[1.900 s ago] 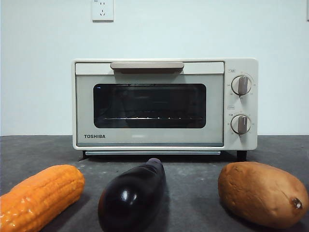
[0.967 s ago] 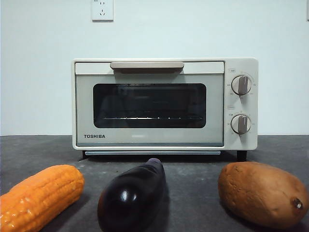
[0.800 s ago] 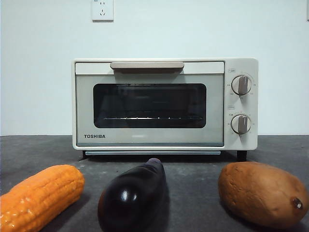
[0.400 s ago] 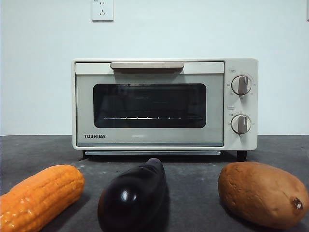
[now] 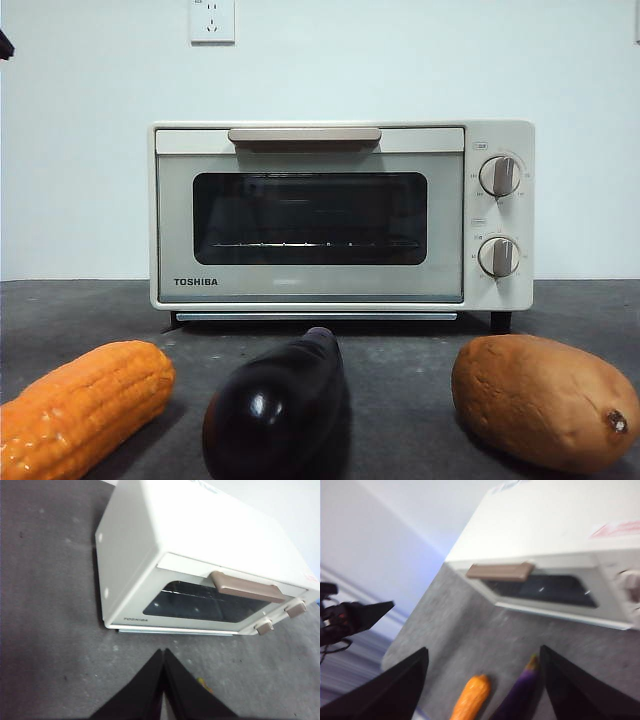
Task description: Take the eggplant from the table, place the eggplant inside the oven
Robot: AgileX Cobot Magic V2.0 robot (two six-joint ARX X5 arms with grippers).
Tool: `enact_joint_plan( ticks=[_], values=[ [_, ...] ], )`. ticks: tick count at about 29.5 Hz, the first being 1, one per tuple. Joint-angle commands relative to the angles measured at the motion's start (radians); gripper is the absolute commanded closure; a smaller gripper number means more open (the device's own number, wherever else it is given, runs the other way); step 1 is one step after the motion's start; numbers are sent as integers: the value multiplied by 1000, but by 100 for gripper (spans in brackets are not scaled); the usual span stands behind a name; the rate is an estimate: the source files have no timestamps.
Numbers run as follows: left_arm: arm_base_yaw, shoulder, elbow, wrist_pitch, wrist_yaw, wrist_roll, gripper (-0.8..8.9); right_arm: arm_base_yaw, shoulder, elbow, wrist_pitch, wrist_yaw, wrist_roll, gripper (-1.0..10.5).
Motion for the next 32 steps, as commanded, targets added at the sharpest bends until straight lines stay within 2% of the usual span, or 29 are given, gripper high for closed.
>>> enact_joint_plan(
  ticks=[1,9,16,20,23,28,32],
  values=[
    [-13,10,24,9,4,14,808,69,31,12,13,45,55,583],
    [-41,16,24,10,4,25,807,382,156,26,-28,414,101,583],
    [-44,17,24,9,4,29,808,612,369,111,-145,637,150,583],
    [-44,22,24,9,4,32,808,732,547,185,-153,695,181,583],
    [-44,22,24,9,4,40,808,792,692,224,-141,702,199,583],
    [-44,22,24,6,4,49,808,817,877,226,-83,696,243,583],
    [-47,22,24,-9,4,62,808,817,953,226,-26,692,266,584]
  ],
)
